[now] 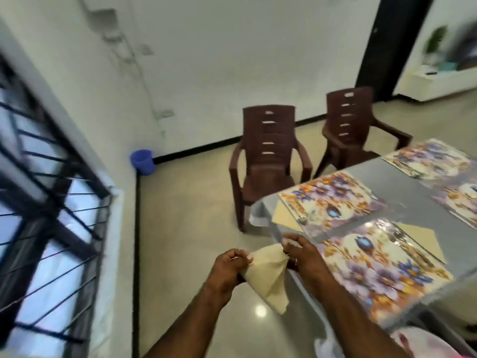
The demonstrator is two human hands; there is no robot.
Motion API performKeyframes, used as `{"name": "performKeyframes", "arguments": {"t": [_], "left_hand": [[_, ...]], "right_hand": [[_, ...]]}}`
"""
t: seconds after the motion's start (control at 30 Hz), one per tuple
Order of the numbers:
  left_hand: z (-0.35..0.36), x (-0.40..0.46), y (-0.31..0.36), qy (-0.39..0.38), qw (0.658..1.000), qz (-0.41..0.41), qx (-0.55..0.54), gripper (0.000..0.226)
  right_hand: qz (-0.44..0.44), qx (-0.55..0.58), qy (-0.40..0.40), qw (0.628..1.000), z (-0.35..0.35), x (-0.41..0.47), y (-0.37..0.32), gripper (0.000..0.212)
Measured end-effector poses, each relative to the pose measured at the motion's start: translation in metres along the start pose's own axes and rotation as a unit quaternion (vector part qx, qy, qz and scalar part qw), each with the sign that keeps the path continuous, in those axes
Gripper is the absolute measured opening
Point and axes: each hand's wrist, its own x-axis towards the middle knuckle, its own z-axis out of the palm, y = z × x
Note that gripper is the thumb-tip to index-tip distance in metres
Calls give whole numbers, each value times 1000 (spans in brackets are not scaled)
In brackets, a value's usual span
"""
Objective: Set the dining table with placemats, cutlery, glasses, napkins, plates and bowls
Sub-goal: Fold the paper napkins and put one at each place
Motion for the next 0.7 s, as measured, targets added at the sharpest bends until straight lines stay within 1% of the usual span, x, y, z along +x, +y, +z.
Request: {"name": "performKeyframes", "arguments": {"t": [0.07,0.13,0.2,0.3,0.37,0.43,0.53,0.57,0.63,0.7], "left_hand": [[-42,1,16,55,998,20,-18,5],[-72,6,29,101,994,37,-33,6],[-99,16,39,147,986,43,-61,5],[-125,40,55,204,975,38,-79,9],[-141,64,69,220,972,46,-67,16],[-156,97,87,233,970,61,-25,18],[-174,150,112,250,964,82,27,9],[-180,170,121,252,963,87,46,7],[-193,201,139,261,956,93,98,13],[-205,235,158,271,943,117,151,17]], "right_hand": [[2,-25,-65,998,42,19,-7,44],[6,-43,-117,992,73,42,-16,57],[17,-56,-160,985,104,66,-25,66],[36,-58,-210,975,138,104,-31,73],[47,-67,-229,970,159,138,-31,72],[44,-87,-235,967,176,181,-30,65],[20,-79,-232,969,199,248,-41,55],[11,-78,-236,969,206,273,-49,53],[-4,-83,-245,966,221,311,-70,52],[-8,-97,-281,955,239,350,-97,52]]}}
